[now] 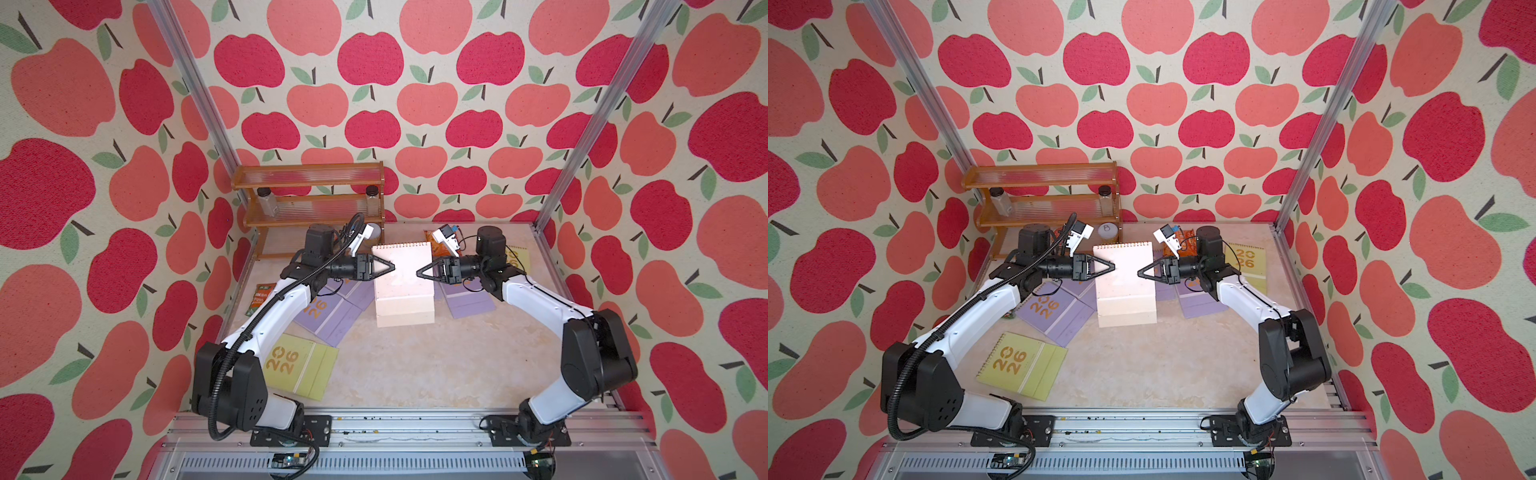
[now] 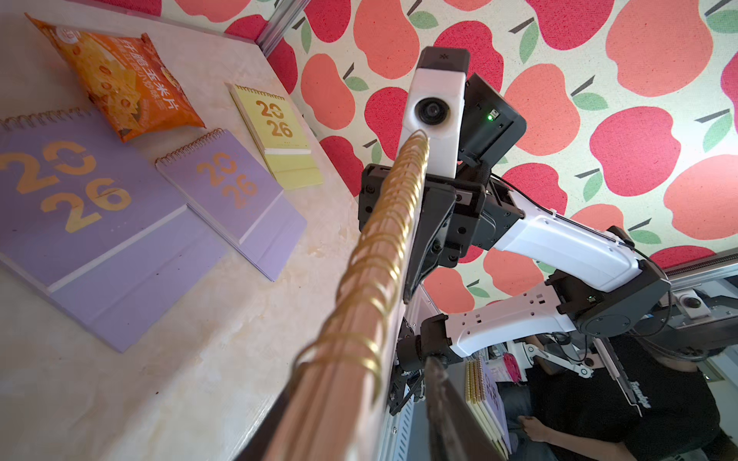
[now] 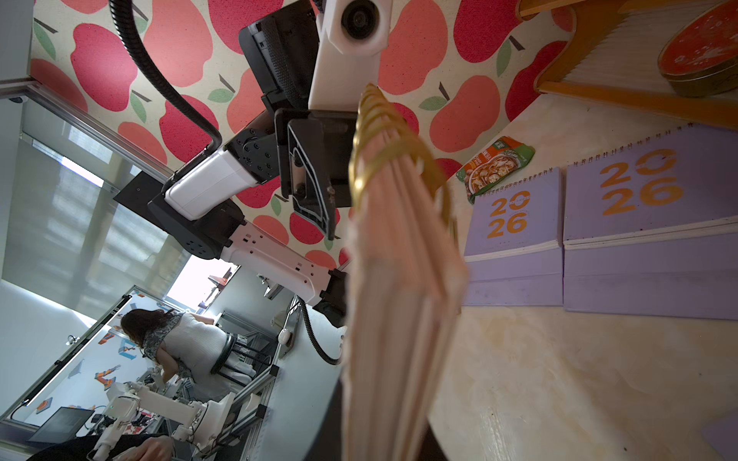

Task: Stack the calendars
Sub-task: Place the calendar at the center of the board.

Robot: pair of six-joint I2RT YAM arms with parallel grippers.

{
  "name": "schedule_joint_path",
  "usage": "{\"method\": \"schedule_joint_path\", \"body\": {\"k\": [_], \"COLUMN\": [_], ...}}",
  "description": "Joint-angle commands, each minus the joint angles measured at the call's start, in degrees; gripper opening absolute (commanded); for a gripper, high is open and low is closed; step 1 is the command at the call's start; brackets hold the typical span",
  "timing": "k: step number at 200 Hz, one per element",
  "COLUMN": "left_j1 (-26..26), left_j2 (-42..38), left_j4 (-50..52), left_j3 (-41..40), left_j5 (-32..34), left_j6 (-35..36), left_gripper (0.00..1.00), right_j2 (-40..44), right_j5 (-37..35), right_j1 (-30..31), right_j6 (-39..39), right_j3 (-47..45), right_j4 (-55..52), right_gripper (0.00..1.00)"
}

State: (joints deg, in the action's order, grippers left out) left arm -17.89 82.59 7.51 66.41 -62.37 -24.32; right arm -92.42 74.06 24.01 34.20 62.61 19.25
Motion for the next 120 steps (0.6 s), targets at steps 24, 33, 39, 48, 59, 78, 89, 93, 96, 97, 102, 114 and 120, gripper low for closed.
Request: {"method": "schedule_joint_path", "body": {"k": [24, 33, 39, 48, 59, 78, 89, 93, 96, 97, 102, 114, 120], "left_j1": [0.16, 0.69, 1.21, 1.94, 2.76, 3.79, 4.09, 4.17, 4.24, 4.26, 4.27, 4.27, 4.24], "left_j2": [0.82, 0.88, 0.91, 1.08, 1.02, 1.14, 1.25, 1.4, 1.42, 1.47, 1.56, 1.86, 2.07], "left_j4": [-1.71, -1.5, -1.24, -0.84, -0.3, 0.5, 0.24, 0.14, 0.1, 0.07, -0.22, -1.93, -3.21], "left_j3": [-0.03, 0.58, 1.09, 1.88, 2.88, 4.36, 4.84, 5.01, 5.16, 5.19, 5.3, 5.22, 4.98], "left_j5": [-0.85, -1.62, -2.08, -2.89, -3.52, -4.65, -5.17, -5.42, -5.6, -5.67, -6.1, -7.39, -8.11], "left_j6": [0.31, 0.48, 0.57, 0.87, 1.25, 1.99, 1.91, 2.01, 1.99, 1.99, 1.87, 0.99, 0.06], "left_gripper": [0.0, 0.0, 0.0, 0.0, 0.0, 0.0, 0.0, 0.0, 0.0, 0.0, 0.0, 0.0, 0.0], "right_j2": [-0.47, 0.02, 0.55, 1.34, 2.34, 4.14, 4.94, 5.19, 5.28, 5.3, 5.39, 4.96, 4.63], "right_j5": [-0.76, -0.81, -0.93, -1.11, -1.43, -1.77, -2.28, -2.42, -2.57, -2.59, -2.77, -3.02, -3.27], "right_j1": [0.0, -0.4, -0.95, -1.65, -2.83, -3.96, -4.0, -3.93, -3.89, -3.89, -3.88, -3.8, -3.8], "right_j6": [0.54, -0.98, -2.1, -3.53, -4.25, -3.92, -3.33, -2.72, -2.1, -1.85, -0.67, 2.17, 3.33], "right_j3": [0.45, 0.54, 0.5, 0.26, -0.69, -3.48, -5.18, -5.99, -6.49, -6.64, -7.52, -9.39, -9.97], "right_j4": [3.03, 1.26, -0.14, -1.84, -2.58, -0.88, 0.89, 2.24, 3.52, 3.92, 5.99, 11.02, 12.95], "right_gripper": [0.34, 0.48, 0.52, 0.54, 0.58, 0.59, 0.6, 0.6, 0.6, 0.6, 0.6, 0.61, 0.61]}}
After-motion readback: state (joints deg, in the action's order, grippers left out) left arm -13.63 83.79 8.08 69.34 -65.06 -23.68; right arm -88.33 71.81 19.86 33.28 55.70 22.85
